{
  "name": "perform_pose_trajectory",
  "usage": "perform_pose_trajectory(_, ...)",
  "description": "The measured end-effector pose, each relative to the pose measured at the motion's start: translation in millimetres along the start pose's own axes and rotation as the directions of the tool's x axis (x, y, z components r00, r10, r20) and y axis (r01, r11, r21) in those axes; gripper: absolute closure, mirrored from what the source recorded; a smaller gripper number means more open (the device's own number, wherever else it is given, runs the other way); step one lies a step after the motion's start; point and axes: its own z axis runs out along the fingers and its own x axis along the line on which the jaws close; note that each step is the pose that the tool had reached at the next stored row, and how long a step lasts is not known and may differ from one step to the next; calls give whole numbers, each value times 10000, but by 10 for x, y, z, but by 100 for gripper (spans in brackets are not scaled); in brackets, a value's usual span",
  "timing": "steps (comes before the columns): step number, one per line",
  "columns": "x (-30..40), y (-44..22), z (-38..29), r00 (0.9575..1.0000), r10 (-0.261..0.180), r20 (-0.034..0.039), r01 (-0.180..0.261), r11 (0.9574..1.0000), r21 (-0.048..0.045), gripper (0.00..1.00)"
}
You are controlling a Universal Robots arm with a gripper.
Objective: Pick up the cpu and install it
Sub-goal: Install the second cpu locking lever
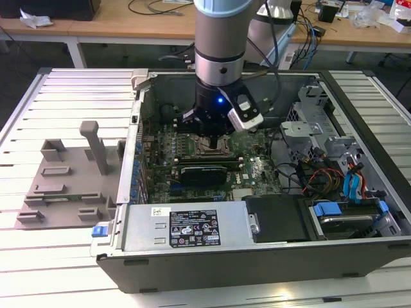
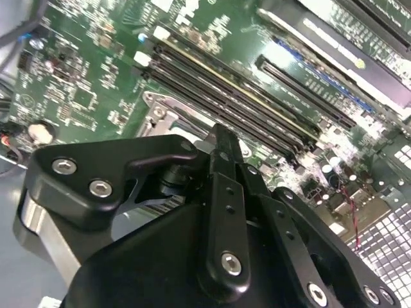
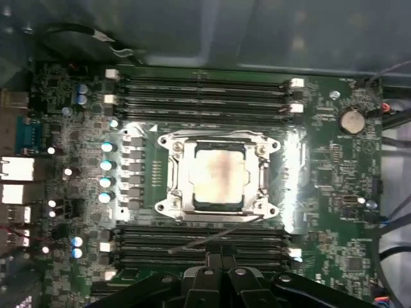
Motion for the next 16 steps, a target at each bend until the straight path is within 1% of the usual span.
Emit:
perform_pose_trajectory(1,37,1,9,10000,1,0,-1,10000,-25,89)
perform_pose_trajectory(2,89,1,25,10000,4,0,-4,10000,-57,89)
perform_pose_trajectory(3,135,1,55,10000,3,1,-3,10000,-74,89)
perform_pose_trajectory(4,178,1,109,10000,4,2,-4,10000,-81,89)
perform_pose_trajectory(5,190,0,135,10000,4,2,-4,10000,-81,89)
perform_pose_trajectory(9,200,-5,227,10000,3,0,-3,10000,-82,89)
perform_pose_trajectory(10,207,-6,261,10000,4,0,-4,10000,-81,89)
perform_pose_trajectory(13,221,-6,300,10000,5,1,-5,10000,-81,89)
perform_pose_trajectory(14,243,-7,315,10000,3,0,-3,10000,-80,89)
perform_pose_trajectory(16,312,0,375,10000,4,0,-4,10000,-81,89)
